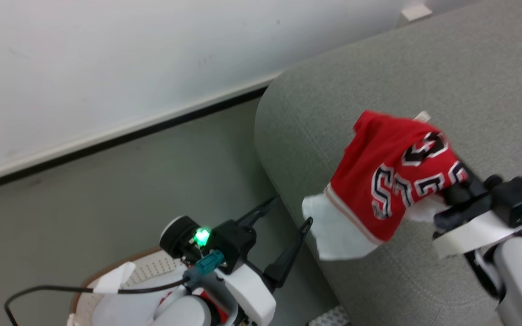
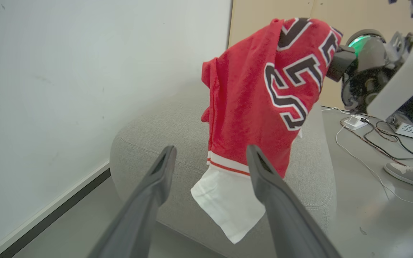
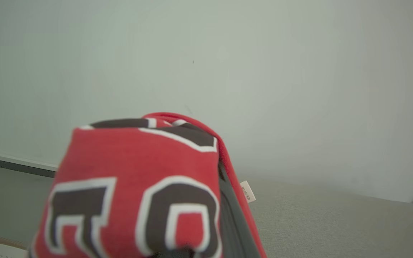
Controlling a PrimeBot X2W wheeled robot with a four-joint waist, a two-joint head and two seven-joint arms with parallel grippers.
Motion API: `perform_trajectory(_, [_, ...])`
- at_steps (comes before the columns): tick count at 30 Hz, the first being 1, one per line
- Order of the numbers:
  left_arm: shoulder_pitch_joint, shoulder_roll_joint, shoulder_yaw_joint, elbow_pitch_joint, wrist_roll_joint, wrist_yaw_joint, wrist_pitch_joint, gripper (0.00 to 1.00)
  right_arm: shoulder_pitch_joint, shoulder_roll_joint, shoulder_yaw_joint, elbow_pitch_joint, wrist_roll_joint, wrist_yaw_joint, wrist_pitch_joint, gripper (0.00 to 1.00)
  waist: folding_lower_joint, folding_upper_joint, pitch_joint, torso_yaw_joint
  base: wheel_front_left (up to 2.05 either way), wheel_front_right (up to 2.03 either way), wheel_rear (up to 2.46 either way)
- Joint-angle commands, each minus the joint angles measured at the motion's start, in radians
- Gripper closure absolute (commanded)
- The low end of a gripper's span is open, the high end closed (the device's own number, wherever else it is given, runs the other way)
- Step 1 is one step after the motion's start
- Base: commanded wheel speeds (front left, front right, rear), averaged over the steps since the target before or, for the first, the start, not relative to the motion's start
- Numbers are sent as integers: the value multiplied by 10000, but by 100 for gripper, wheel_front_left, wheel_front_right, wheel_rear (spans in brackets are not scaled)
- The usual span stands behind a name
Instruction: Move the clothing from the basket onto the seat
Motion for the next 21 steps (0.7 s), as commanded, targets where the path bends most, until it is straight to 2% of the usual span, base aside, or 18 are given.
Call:
perform_trajectory(1, [-243, 126, -37, -72, 115, -63, 69, 0, -314, -26, -362, -56, -196, -25, -4, 100, -1, -1, 637, 151, 0, 0, 0])
perform_trajectory(7, [-1219, 395, -360, -370, 203, -311, 476, 0, -1384, 113, -2073, 134, -868, -25, -3, 100, -1, -1, 2230, 768, 0, 0, 0])
perform_trajectory(11, [-1809, 559, -560, -484, 236, -400, 607, 0, -2261, 36, -2794, 680, -1051, -25, -3, 100, -1, -1, 3003, 1098, 0, 0, 0])
perform_trajectory(17, [-2966, 657, -966, -626, 31, -482, 723, 0, -4555, -494, -4678, 2232, -1527, -25, 34, 100, -1, -1, 4286, 1737, 0, 0, 0])
perform_trajectory(21, [-3580, 617, -1200, -571, -82, -496, 654, 0, -5800, -970, -5956, 3164, -2259, -25, 160, 100, -1, -1, 4852, 2145, 0, 0, 0])
